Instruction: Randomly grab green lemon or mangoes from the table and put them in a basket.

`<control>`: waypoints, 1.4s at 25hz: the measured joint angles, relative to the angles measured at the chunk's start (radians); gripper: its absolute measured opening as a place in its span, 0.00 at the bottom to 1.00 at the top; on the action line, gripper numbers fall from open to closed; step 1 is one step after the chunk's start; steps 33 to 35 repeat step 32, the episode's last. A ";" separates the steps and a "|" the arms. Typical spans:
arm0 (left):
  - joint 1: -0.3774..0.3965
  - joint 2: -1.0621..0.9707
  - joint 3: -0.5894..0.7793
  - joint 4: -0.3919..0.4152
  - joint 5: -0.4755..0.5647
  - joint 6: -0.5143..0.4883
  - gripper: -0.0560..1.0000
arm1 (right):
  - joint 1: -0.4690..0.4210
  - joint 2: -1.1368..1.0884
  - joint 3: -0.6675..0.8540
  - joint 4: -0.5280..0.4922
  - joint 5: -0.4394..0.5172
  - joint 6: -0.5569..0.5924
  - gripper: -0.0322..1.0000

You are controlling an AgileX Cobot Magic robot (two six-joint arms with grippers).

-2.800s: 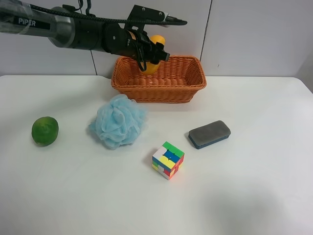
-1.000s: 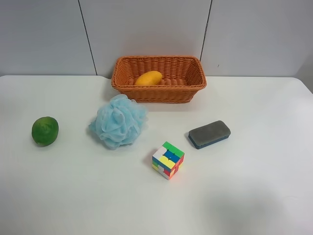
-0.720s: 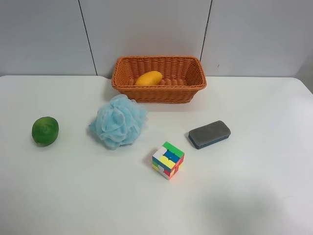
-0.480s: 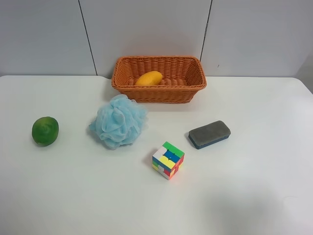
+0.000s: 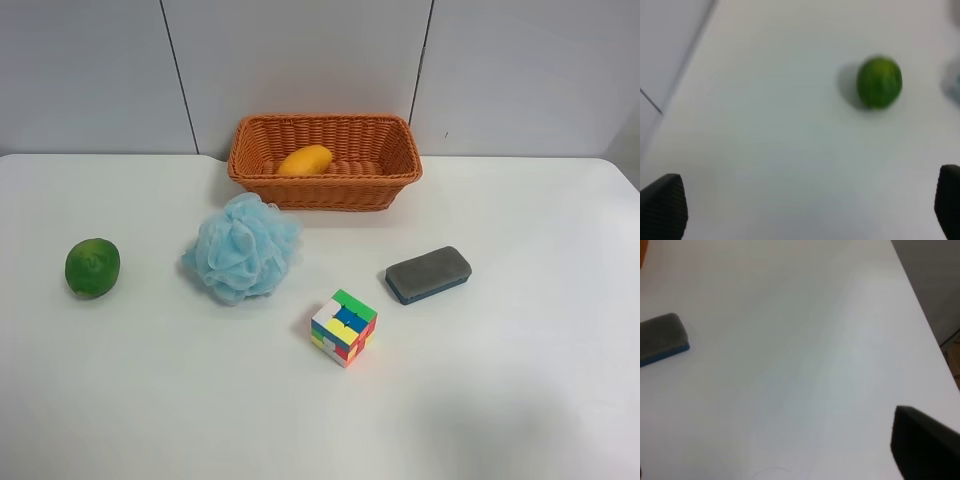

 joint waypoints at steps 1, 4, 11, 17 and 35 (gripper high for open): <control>0.002 -0.026 0.039 -0.014 -0.010 -0.001 0.99 | 0.000 0.000 0.000 0.000 0.000 0.000 0.99; 0.015 -0.088 0.105 -0.035 -0.049 -0.001 0.99 | 0.000 0.000 0.000 0.000 0.000 0.000 0.99; 0.021 -0.149 0.145 -0.038 -0.128 0.000 0.99 | 0.000 0.000 0.000 0.000 0.000 0.000 0.99; 0.021 -0.153 0.145 -0.040 -0.130 0.001 0.99 | 0.000 0.000 0.000 0.000 0.000 0.000 0.99; 0.021 -0.153 0.145 -0.040 -0.130 0.003 0.99 | 0.000 0.000 0.000 0.000 0.000 0.000 0.99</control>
